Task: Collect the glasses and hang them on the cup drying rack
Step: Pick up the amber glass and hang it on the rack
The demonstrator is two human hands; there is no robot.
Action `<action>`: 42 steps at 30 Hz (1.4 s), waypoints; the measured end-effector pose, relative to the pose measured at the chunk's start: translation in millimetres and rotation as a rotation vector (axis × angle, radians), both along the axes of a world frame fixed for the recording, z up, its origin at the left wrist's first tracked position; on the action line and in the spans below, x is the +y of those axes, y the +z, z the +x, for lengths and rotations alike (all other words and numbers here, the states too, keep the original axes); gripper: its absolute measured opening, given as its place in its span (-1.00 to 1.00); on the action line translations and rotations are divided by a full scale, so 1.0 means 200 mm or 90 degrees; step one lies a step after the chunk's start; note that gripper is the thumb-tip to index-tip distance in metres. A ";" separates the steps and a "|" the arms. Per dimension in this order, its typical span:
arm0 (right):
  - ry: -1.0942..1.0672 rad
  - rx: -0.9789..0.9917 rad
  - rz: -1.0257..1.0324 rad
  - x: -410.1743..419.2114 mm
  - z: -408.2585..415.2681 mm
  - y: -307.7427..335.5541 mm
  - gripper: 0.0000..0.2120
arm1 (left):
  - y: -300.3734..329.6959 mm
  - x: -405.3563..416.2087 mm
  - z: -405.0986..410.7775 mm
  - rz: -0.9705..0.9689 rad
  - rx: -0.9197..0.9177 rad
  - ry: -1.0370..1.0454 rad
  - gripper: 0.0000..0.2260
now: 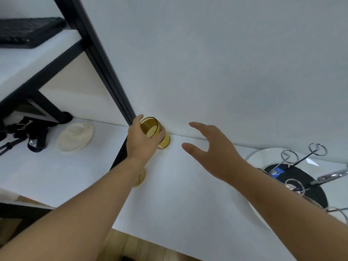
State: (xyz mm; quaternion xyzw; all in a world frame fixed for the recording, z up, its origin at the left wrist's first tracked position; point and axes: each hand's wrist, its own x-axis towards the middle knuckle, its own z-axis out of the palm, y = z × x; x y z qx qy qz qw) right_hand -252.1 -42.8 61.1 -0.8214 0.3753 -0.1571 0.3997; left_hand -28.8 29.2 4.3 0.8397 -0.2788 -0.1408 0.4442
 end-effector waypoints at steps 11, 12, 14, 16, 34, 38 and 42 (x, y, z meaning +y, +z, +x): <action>-0.208 -0.272 0.432 0.14 -0.40 0.22 -0.45 | 0.58 0.12 -0.78 -0.236 0.229 -0.058 -0.25; -0.209 -0.303 0.471 0.15 -0.46 0.26 -0.48 | 0.63 0.13 -0.87 -0.248 0.240 -0.073 -0.25; -0.206 -0.360 0.542 0.17 -0.59 0.33 -0.48 | 0.72 0.14 -1.05 -0.272 0.266 -0.103 -0.24; -0.205 -0.415 0.604 0.18 -0.72 0.38 -0.46 | 0.78 0.15 -1.23 -0.287 0.297 -0.124 -0.25; -0.310 -0.310 0.133 0.10 -1.69 0.25 -0.32 | 0.41 0.18 -1.85 -0.067 0.276 -0.225 -0.78; -0.254 -0.197 0.009 0.12 -1.67 0.17 -0.32 | 0.29 0.16 -1.87 -0.042 0.246 -0.228 -0.74; -0.197 -0.115 -0.063 0.10 -1.62 0.12 -0.30 | 0.24 0.13 -1.86 -0.030 0.182 -0.232 -0.71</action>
